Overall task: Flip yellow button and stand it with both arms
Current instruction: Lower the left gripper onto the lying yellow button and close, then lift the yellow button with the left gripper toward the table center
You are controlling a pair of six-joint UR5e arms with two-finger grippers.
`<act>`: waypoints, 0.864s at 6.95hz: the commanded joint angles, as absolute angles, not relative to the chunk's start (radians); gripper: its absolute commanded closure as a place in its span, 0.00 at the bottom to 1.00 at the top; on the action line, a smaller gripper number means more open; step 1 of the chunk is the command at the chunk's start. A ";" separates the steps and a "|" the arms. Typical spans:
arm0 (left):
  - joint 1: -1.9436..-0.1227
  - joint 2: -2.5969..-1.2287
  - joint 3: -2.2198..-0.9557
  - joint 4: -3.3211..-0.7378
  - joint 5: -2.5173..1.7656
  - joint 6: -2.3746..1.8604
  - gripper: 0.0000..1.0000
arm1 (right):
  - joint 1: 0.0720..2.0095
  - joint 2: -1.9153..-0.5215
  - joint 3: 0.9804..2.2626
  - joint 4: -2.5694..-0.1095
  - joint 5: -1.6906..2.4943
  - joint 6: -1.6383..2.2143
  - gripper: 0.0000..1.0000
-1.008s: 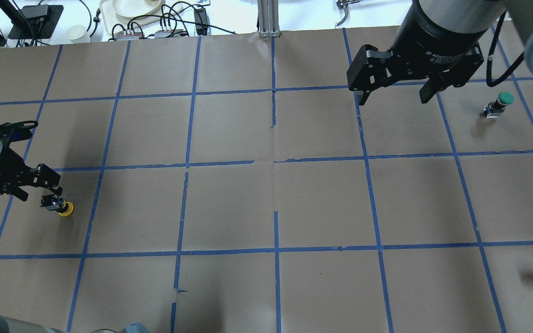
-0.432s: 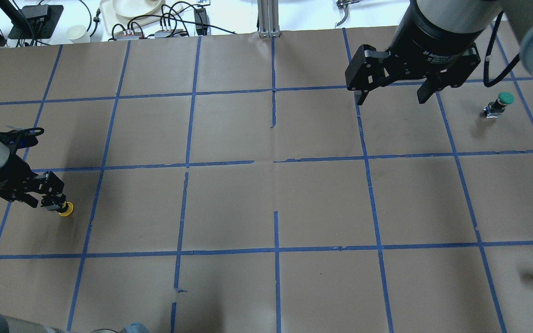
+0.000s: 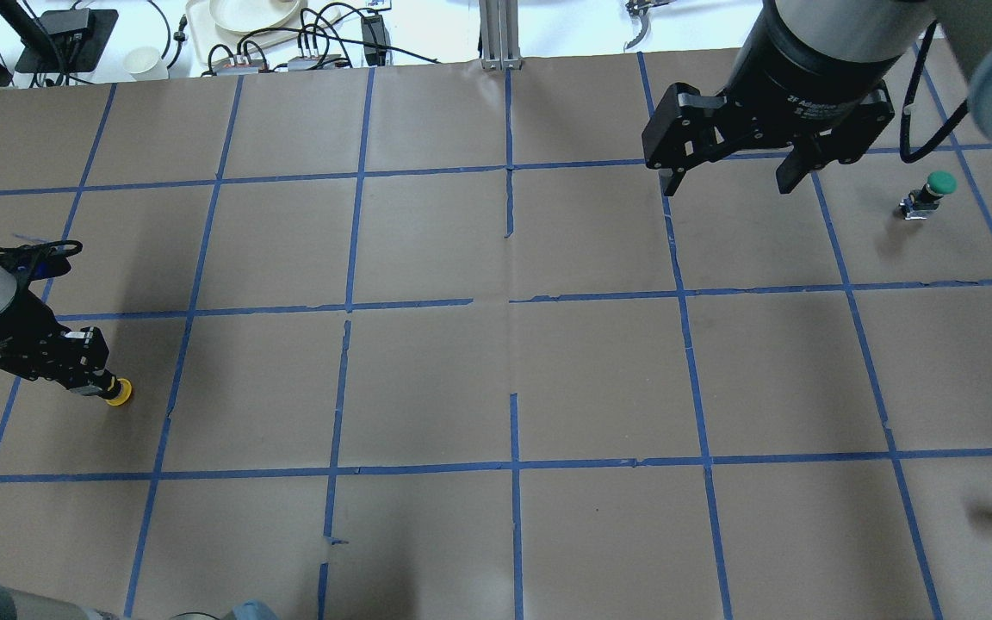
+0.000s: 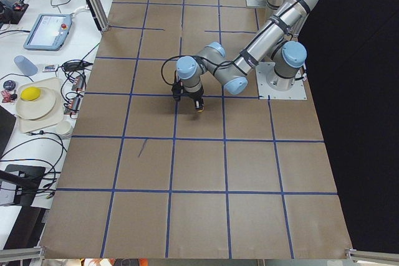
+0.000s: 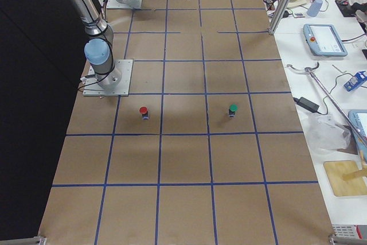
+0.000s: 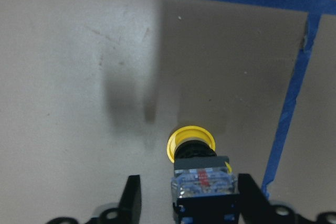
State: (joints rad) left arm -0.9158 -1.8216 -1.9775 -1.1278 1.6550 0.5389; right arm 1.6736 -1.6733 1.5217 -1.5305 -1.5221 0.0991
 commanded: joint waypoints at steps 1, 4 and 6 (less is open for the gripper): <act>-0.925 -1.804 -1.961 -1.176 1.663 0.535 0.98 | 1.674 -1.674 1.522 -1.529 -1.520 0.100 0.00; -0.983 -1.778 -1.727 -1.557 1.572 0.423 0.99 | 1.674 -1.674 1.522 -1.531 -1.520 0.100 0.00; -1.066 -1.805 -1.533 -1.887 1.286 0.257 0.99 | 1.674 -1.672 1.522 -1.532 -1.520 0.100 0.00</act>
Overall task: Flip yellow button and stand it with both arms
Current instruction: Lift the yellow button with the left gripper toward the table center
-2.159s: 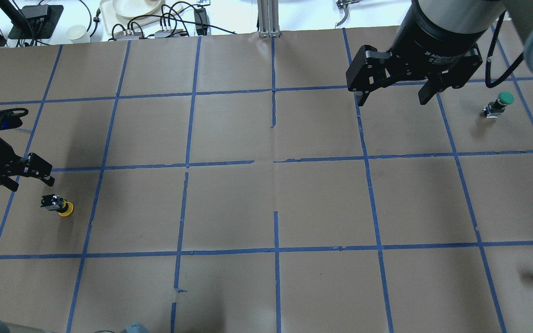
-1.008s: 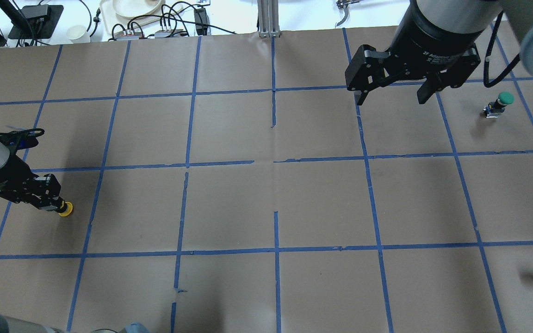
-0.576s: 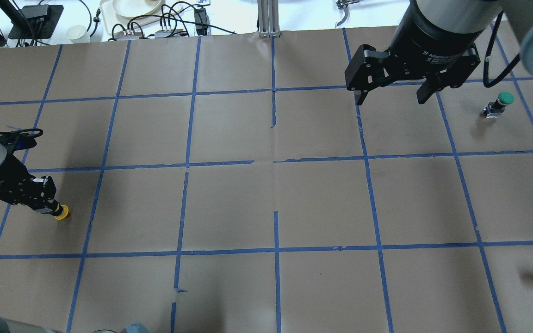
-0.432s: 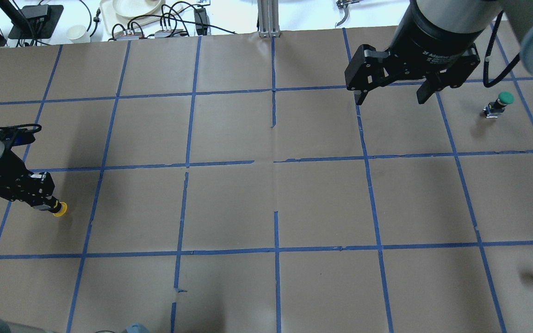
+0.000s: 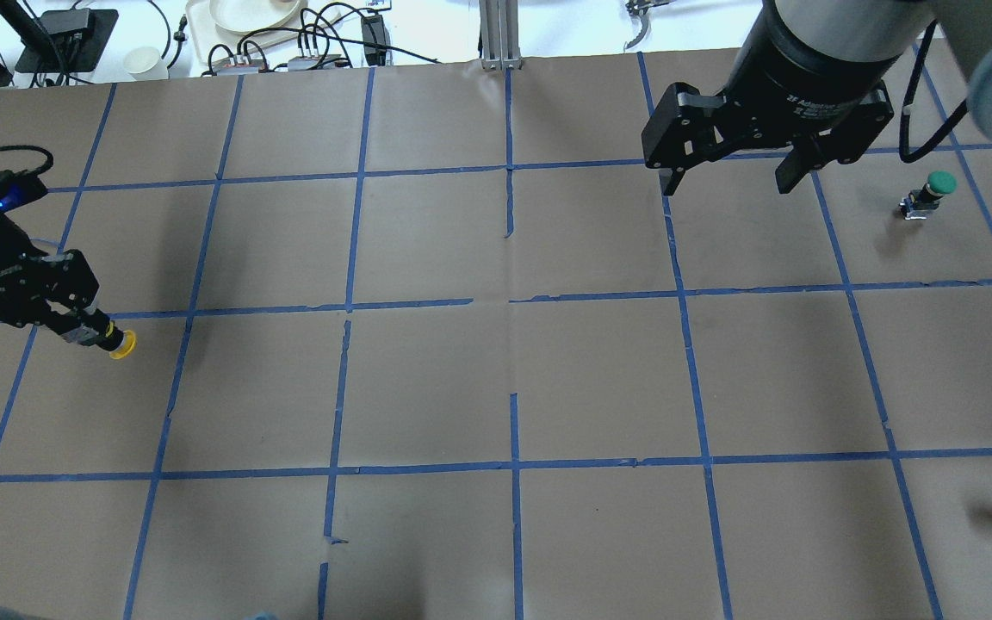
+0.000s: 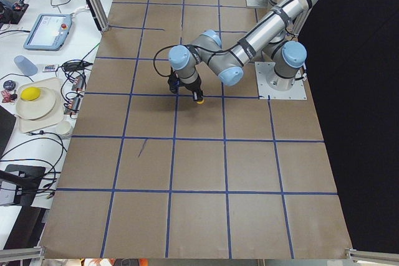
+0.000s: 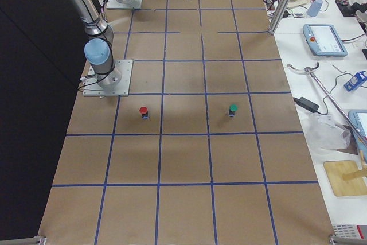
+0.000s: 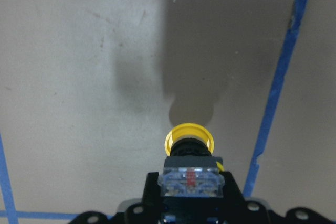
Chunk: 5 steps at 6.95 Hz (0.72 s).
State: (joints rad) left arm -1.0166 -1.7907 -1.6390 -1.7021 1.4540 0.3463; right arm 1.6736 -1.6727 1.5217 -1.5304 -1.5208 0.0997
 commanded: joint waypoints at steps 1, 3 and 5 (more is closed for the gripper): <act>-1.104 -1.809 -1.511 -2.010 1.074 0.215 0.99 | 1.674 -1.674 1.522 -1.531 -1.520 0.100 0.00; -1.217 -1.806 -1.529 -2.127 0.711 0.172 0.99 | 1.674 -1.671 1.522 -1.531 -1.520 0.100 0.00; -1.300 -1.799 -1.531 -2.259 0.464 0.173 0.99 | 1.643 -1.664 1.523 -1.534 -1.403 0.101 0.01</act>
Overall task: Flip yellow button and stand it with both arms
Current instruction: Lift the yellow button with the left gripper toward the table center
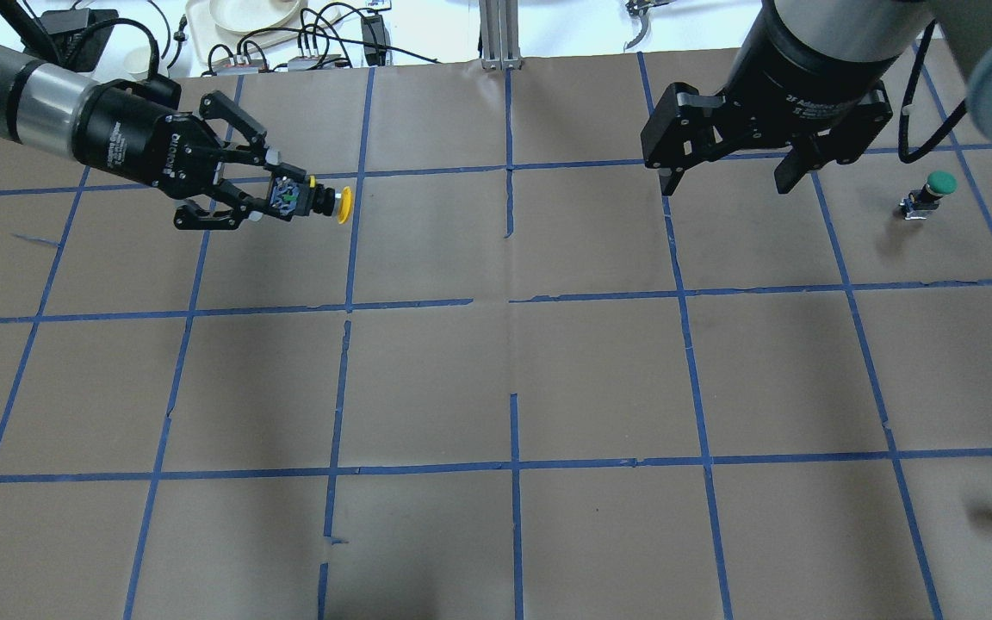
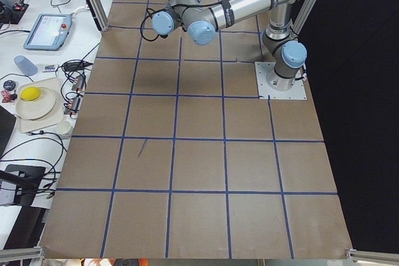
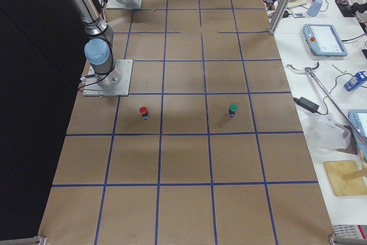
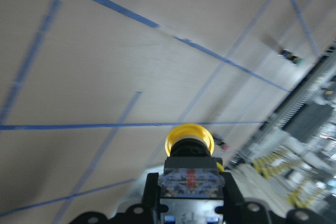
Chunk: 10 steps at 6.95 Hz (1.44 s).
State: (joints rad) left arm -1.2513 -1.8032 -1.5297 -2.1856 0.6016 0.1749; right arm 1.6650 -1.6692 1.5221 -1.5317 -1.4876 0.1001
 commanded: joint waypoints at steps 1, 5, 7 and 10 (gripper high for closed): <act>-1.331 -1.799 -1.532 -2.301 0.383 0.175 0.99 | 1.572 -1.664 1.525 -1.516 -1.291 0.103 0.01; -1.460 -1.799 -1.581 -2.421 0.065 0.175 0.97 | 1.295 -1.661 1.545 -1.189 -0.768 0.092 0.00; -1.488 -1.790 -1.592 -2.471 -0.009 0.172 0.95 | 1.287 -1.614 1.615 -1.186 -0.514 0.021 0.00; -1.517 -1.773 -1.592 -2.510 -0.011 0.172 0.95 | 1.298 -1.563 1.640 -1.315 -0.387 -0.004 0.00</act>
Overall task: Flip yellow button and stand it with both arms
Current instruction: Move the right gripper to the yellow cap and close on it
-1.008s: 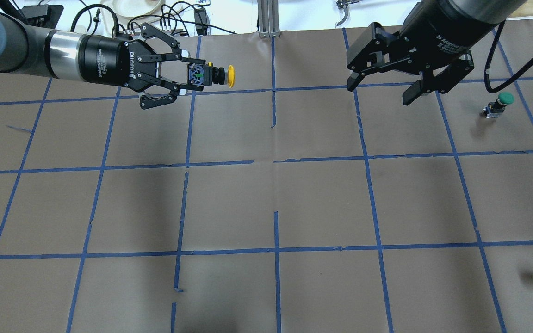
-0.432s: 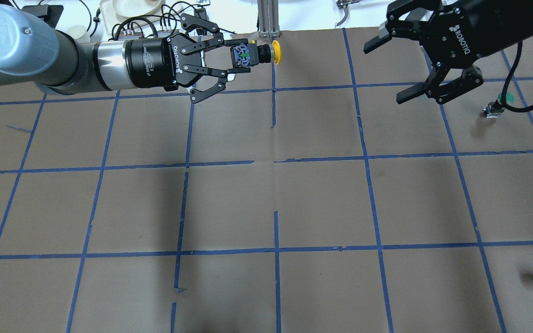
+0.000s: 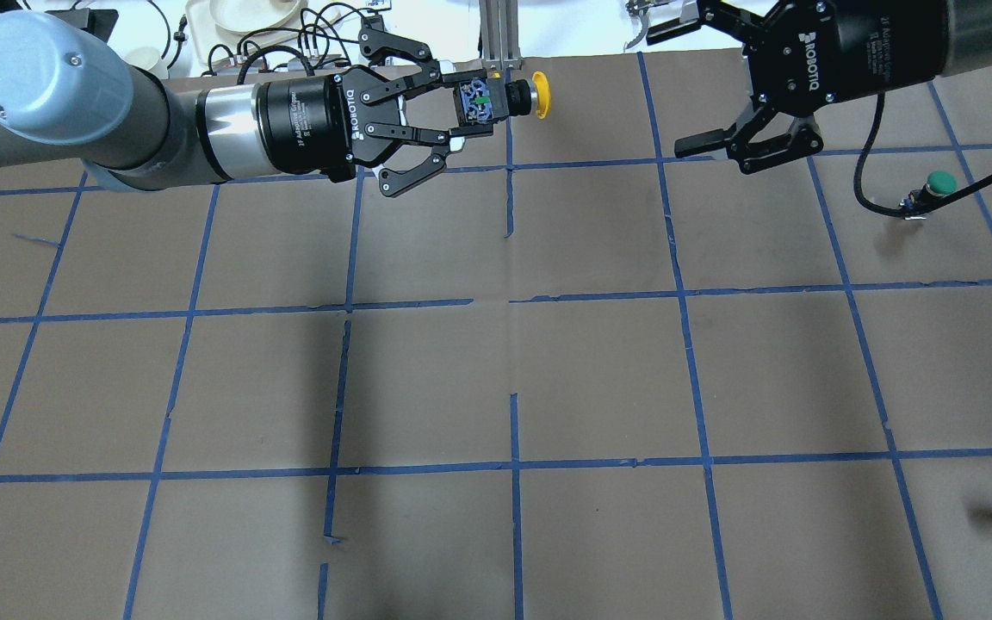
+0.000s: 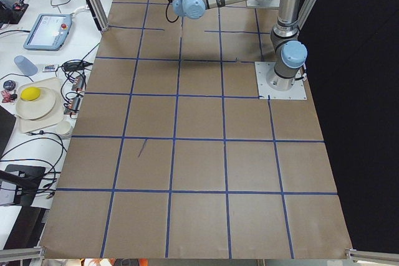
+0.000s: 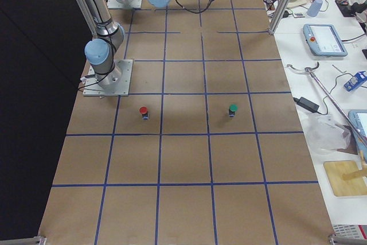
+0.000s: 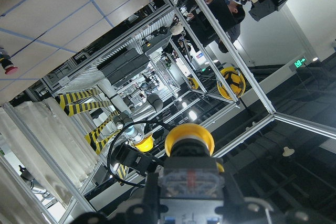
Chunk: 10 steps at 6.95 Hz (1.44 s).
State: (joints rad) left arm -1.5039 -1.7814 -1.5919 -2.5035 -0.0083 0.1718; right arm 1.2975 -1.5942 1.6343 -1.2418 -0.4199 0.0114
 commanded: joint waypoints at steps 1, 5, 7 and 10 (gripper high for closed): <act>-1.519 -1.761 -1.592 -2.516 -0.011 0.172 0.95 | 1.298 -1.539 1.644 -1.377 -0.387 0.000 0.01; -1.562 -1.749 -1.574 -2.517 -0.063 0.172 0.95 | 1.434 -1.522 1.661 -1.359 -0.387 0.029 0.01; -1.563 -1.749 -1.577 -2.519 -0.063 0.172 0.95 | 1.428 -1.525 1.661 -1.361 -0.385 0.029 0.04; -1.545 -1.747 -1.586 -2.520 -0.054 0.172 0.95 | 1.417 -1.522 1.660 -1.373 -0.272 0.028 0.28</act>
